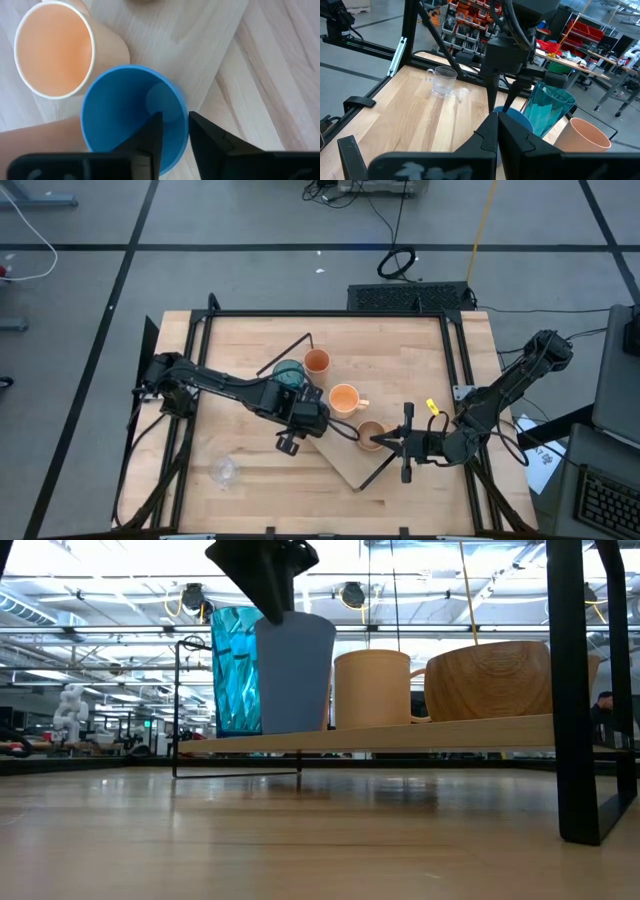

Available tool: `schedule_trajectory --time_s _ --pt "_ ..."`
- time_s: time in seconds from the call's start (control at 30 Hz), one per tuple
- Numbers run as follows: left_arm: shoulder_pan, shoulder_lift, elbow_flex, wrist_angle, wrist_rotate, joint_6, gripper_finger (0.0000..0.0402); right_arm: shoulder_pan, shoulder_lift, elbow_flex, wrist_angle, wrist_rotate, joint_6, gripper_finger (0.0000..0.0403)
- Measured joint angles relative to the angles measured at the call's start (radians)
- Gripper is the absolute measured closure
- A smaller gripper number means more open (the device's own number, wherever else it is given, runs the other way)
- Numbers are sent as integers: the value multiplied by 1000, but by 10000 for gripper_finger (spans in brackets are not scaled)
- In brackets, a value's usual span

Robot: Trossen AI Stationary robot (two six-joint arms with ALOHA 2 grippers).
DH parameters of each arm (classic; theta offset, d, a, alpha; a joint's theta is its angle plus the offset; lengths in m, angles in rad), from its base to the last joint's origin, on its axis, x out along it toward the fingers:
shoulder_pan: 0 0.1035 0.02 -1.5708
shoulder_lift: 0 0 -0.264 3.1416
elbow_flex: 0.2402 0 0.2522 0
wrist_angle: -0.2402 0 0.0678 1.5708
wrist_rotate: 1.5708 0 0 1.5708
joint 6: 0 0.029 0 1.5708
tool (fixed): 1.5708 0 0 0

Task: Stack small to large cups/mugs on shelf
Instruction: Put the blue cup on the shelf, then put the transparent mug on the shelf

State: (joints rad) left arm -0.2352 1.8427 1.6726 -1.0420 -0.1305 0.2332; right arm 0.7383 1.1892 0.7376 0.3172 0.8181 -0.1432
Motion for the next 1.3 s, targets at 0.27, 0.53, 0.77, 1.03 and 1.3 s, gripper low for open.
schedule_trajectory --time_s 0.27,0.53,0.77,1.03,1.3 --pt "-5 -5 0 7 -1 -18 268 0 0 0 0 0 0 403" --pt "-32 -5 0 49 -1 -33 263 0 0 0 -8 0 10 403" --pt "-42 -48 0 84 -25 -40 263 0 0 0 -10 -1 19 403" --pt "-48 -160 1 120 -29 -86 263 0 0 0 -15 -3 27 403" --pt "-82 -240 1 102 -32 -125 263 1 0 0 -16 -4 33 403"
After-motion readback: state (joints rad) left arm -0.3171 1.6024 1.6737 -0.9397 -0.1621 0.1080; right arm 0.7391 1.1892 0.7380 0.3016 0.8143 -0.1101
